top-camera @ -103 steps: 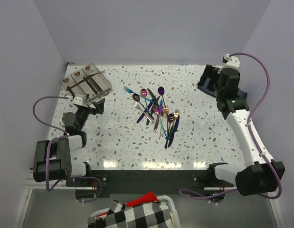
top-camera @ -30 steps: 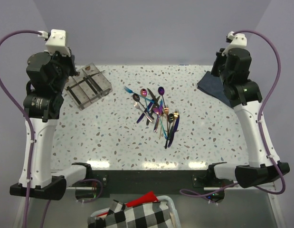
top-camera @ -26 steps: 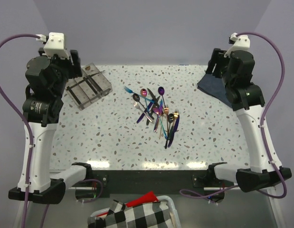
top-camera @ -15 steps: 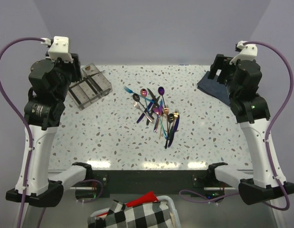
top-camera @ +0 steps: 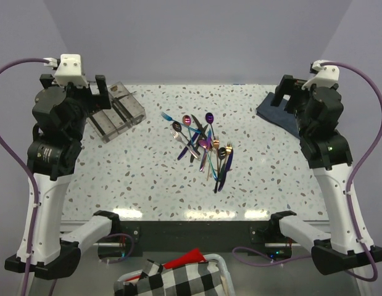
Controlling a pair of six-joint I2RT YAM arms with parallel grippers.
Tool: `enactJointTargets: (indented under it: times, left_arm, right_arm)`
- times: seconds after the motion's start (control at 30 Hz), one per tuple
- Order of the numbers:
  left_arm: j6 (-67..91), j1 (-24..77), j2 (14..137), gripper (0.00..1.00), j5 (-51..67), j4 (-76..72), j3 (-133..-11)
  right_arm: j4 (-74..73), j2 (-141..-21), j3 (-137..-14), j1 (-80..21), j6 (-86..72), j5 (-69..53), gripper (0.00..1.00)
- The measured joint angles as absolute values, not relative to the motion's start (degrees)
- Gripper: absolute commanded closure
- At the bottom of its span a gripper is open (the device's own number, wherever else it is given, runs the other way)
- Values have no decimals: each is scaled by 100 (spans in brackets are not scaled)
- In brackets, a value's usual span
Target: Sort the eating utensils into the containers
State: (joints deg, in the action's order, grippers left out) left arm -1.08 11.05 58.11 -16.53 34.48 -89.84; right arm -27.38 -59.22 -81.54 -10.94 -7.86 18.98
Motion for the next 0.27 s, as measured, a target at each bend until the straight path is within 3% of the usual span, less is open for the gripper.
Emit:
enactJointTargets:
  times: [0.27]
  left_arm:
    - [67, 1105, 5734, 0, -1977, 3446, -8851]
  right_arm:
    - [-2703, -5898, -8084, -1094, -762, 1852, 1]
